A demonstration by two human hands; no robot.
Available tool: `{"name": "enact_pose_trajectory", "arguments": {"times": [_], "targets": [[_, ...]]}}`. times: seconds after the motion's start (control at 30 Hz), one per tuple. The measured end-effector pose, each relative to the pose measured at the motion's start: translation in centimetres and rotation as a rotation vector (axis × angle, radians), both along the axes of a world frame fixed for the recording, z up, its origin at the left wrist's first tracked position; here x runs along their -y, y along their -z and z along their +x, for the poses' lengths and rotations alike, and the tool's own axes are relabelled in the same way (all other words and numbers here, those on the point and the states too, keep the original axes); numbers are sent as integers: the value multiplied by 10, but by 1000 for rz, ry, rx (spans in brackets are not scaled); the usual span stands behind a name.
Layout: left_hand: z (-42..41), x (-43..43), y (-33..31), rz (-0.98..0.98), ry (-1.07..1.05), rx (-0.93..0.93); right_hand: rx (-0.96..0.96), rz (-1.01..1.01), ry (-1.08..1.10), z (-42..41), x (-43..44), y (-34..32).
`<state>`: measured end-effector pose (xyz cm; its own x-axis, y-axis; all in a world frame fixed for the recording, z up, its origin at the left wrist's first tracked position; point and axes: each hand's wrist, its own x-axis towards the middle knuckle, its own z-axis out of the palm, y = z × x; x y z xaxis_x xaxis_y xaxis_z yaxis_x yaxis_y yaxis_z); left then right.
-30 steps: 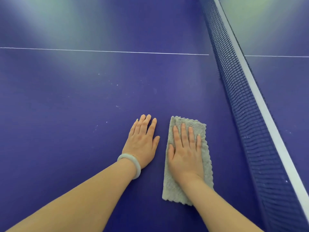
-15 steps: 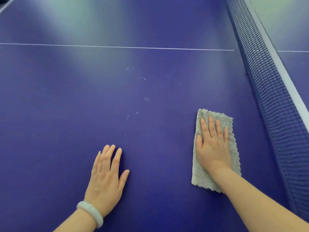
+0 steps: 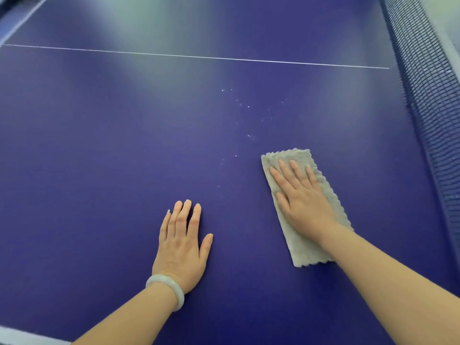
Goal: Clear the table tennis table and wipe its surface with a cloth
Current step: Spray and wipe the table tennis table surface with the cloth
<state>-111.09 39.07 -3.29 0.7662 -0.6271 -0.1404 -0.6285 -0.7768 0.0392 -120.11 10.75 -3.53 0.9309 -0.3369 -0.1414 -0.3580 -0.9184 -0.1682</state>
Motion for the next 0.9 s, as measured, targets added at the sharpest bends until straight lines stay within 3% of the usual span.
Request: {"name": "enact_pose_trajectory", "arguments": {"times": [0.07,0.17,0.27,0.4,0.5,0.63,0.73,0.9], "targets": [[0,-1,0,-4,1,6,12,-20,83,-45,1,3],[0,-1,1,-3,12,2,2,-45,450,-109,-15,4],[0,0,2,2,26,2,-23,-79,642,-110,-67,5],[1,1,1,18,19,-6,11,-43,619,-32,-101,3],[1,1,2,15,9,-13,10,-22,565,13,-75,4],[1,0,2,-15,23,-18,-5,-27,692,-15,-35,4],[2,0,2,-33,33,-30,-7,-8,833,-58,-69,5],[3,-1,3,-47,39,-49,55,-92,674,-31,-159,14]]}}
